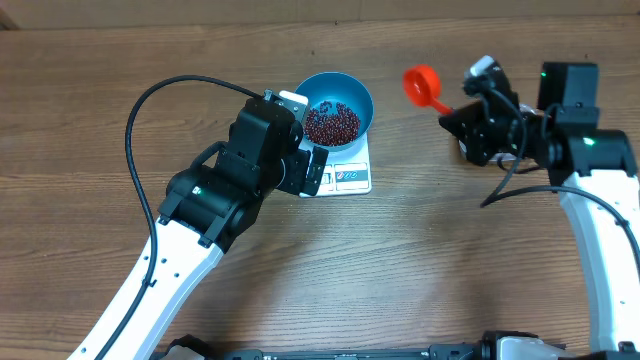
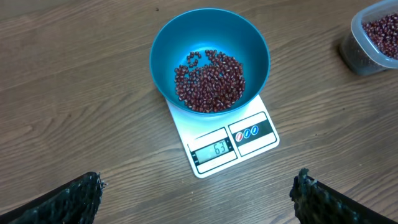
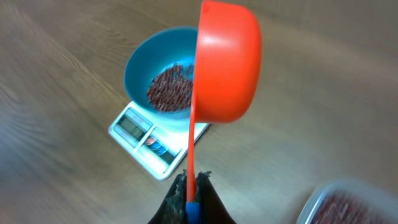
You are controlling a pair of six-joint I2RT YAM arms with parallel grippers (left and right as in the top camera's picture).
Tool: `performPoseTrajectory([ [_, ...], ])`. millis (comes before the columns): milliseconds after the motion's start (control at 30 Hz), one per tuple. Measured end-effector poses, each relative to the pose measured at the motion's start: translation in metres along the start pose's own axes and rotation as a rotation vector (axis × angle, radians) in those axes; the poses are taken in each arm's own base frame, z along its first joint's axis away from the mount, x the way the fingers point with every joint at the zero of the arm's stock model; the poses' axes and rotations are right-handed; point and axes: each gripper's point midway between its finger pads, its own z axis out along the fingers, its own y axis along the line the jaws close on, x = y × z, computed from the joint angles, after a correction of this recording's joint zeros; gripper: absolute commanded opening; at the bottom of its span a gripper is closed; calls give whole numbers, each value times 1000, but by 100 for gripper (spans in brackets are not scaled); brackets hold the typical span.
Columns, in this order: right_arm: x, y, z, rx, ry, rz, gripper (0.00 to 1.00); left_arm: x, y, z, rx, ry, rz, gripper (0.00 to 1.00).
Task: Scoop item into bowl and weigh 150g on scale
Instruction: 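Raise the empty scoop and move it right back to the bean tub, then lower the red scoop into the bean tub with the right gripper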
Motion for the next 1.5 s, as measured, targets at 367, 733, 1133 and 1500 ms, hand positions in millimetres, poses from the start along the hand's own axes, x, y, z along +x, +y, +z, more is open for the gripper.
performPoseTrajectory([
  [367, 33, 2, -14, 4, 108, 293, 4, 0, 0, 0, 0, 0, 0, 100],
  [733, 38, -11, -15, 90, 129, 352, 4, 0, 0, 0, 0, 0, 0, 100],
  [1133, 49, -47, -23, 315, 153, 488, 4, 0, 0, 0, 0, 0, 0, 100],
  [1500, 65, -69, -16, 413, 201, 578, 4, 0, 0, 0, 0, 0, 0, 100],
])
